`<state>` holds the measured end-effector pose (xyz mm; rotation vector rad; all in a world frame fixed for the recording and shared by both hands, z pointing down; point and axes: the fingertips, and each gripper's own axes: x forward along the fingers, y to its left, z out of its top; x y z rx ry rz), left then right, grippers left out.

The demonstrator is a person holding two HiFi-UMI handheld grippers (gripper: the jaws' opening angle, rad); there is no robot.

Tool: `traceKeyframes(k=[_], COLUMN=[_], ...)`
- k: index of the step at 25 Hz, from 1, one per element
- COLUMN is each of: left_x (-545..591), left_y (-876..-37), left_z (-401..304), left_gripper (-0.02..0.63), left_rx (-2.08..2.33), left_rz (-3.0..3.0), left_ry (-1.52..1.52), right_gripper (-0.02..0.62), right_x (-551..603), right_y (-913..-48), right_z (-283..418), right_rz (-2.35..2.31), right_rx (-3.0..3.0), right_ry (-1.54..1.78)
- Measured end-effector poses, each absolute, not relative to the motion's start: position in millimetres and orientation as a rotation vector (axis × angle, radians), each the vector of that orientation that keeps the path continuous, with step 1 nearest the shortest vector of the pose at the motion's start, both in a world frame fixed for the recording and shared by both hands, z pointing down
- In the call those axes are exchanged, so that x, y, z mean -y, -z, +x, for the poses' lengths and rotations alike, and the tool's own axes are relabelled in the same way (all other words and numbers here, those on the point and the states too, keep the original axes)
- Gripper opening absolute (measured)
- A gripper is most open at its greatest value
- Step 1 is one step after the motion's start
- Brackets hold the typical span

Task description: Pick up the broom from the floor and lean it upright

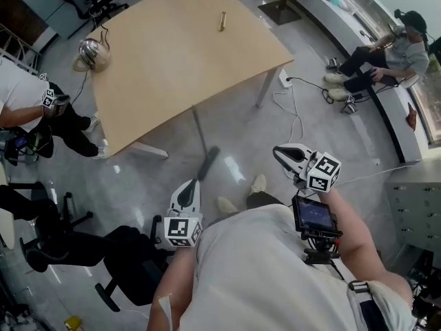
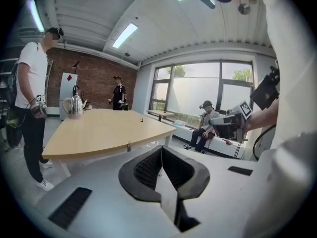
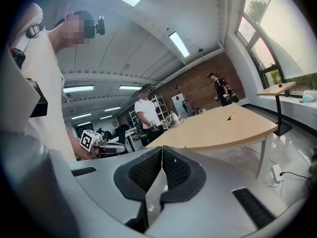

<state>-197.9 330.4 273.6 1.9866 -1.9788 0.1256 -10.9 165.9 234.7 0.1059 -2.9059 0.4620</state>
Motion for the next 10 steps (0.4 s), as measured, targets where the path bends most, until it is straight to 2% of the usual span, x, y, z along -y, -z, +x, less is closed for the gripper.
traceKeyframes(k=[10], left_x=[-332], left_y=[-262], left_z=[-199], left_gripper=[0.011], left_rx=[2.009], left_rz=[2.029], left_ry=[-0.089], right_gripper=[0.018], right_x=[-184], right_y=[-219], right_z=[-18], right_rz=[0.111], right_rx=[2.956], right_ry=[-0.417])
